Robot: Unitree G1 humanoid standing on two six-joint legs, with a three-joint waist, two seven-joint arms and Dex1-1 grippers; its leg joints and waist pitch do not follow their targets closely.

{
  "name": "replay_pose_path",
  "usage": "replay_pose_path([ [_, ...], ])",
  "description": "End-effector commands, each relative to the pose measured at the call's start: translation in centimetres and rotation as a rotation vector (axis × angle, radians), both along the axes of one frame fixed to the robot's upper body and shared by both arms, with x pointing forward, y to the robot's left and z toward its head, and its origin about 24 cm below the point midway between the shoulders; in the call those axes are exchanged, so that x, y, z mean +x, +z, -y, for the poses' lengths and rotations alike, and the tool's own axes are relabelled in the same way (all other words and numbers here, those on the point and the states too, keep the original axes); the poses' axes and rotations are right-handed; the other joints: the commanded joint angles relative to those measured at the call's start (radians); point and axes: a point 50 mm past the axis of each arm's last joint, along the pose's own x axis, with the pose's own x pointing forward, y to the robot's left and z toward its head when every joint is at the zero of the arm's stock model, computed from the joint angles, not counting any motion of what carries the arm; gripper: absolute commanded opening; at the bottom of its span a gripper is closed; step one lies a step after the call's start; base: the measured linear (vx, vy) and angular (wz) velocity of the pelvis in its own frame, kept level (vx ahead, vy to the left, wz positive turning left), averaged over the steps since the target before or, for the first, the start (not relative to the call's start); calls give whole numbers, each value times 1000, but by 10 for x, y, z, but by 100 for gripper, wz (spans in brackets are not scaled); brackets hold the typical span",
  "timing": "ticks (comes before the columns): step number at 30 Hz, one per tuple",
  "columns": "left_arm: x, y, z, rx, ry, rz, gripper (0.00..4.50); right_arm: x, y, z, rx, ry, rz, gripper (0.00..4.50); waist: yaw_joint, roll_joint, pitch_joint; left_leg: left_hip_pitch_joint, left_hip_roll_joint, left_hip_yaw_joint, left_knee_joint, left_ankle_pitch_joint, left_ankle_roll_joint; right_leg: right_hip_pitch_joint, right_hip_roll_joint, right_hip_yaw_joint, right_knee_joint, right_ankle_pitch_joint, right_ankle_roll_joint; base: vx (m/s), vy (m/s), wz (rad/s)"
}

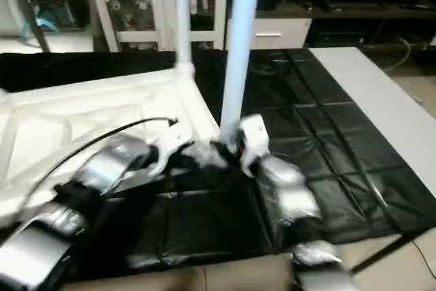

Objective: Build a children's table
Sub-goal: Rotate leg to tighten

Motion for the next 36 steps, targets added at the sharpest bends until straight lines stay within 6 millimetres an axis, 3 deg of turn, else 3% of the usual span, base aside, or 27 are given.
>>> replay_pose_path([
  [1, 0, -9, 0, 21, 74, -7, 0, -4, -17, -1, -11, -81, -98, 243, 0, -4, -39, 4, 13, -9, -81, -371, -2, 24, -37, 19, -90, -490, -136, 0, 0, 0],
  [2, 3, -9, 2, 31, 90, 10, 0, -2, -18, -4, -16, -169, -124, 243, -1, -7, -40, 1, 12, -9, -80, -364, 5, 26, -37, 20, -88, -474, -138, 0, 0, 0],
  [7, 6, -9, 6, 39, 106, 46, 0, -2, -23, -15, -65, -376, -169, 239, -2, -1, -42, -2, 11, -7, -82, -332, -2, 26, -35, 24, -79, -383, -155, 0, 0, 0],
  [9, 6, -10, 6, 41, 99, 48, 0, -2, -22, -17, -66, -389, -158, 239, -2, 0, -44, 0, 12, -7, -83, -328, -9, 29, -34, 24, -75, -344, -157, 0, 0, 0],
  [14, 5, -12, 7, 49, 58, 55, 0, 3, -8, -13, -13, -396, -65, 239, 2, -1, -44, -2, 12, -4, -82, -317, 10, 34, -35, 26, -71, -288, -173, 0, 0, 0],
  [16, 4, -13, 6, 50, 47, 55, 0, 3, -3, -8, -35, -397, -14, 295, 4, 4, -42, -1, 12, -3, -83, -319, 12, 34, -36, 27, -73, -300, -171, 0, 0, 0],
  [17, 3, -14, 5, 50, 37, 55, 0, 2, -1, -4, -32, -406, 4, 308, 6, 1, -41, 1, 12, -2, -83, -322, 14, 33, -34, 28, -77, -308, -166, 0, 0, 0],
  [19, 2, -16, 5, 51, 26, 47, 0, 0, 3, 2, -30, -415, 26, 308, 10, 2, -43, -1, 11, -2, -82, -301, 18, 36, -35, 29, -73, -294, -170, 0, 0, 0],
  [22, 1, -16, 6, 53, 13, 46, 0, -4, 7, 7, -31, -390, 33, 350, 17, 0, -42, -3, 13, -2, -83, -266, 27, 41, -33, 29, -70, -263, -164, 0, 0, 0],
  [25, 1, -17, 7, 44, -6, 48, 0, -16, 12, 14, -43, -189, 41, 358, 20, 4, -40, -5, 13, -3, -84, -267, 32, 46, -31, 30, -71, -262, -154, 0, 0, 0],
  [29, -2, -17, 8, 27, -60, 42, 0, -51, 13, 22, -89, 166, 34, 358, 30, -5, -36, -10, 16, -6, -85, -284, 46, 52, -35, 31, -82, -334, -119, 0, 0, 0],
  [32, -2, -16, 10, 4, -81, 51, 0, -68, 14, 35, -82, 263, 35, 358, 31, -10, -37, -14, 15, -6, -84, -279, 59, 51, -39, 32, -84, -354, -118, 0, 0, 0],
  [33, -3, -13, 14, -39, -118, 60, 0, -78, 17, 45, -51, 301, 20, 358, 36, -15, -34, -12, 17, -5, -83, -283, 74, 46, -41, 32, -90, -406, -109, 0, 0, 0],
  [36, -5, -7, 19, -98, -196, 106, 0, -84, 18, 58, -58, 316, 7, 358, 35, -16, -34, -17, 15, -7, -83, -268, 79, 45, -41, 30, -93, -441, -102, 0, 0, 0],
])
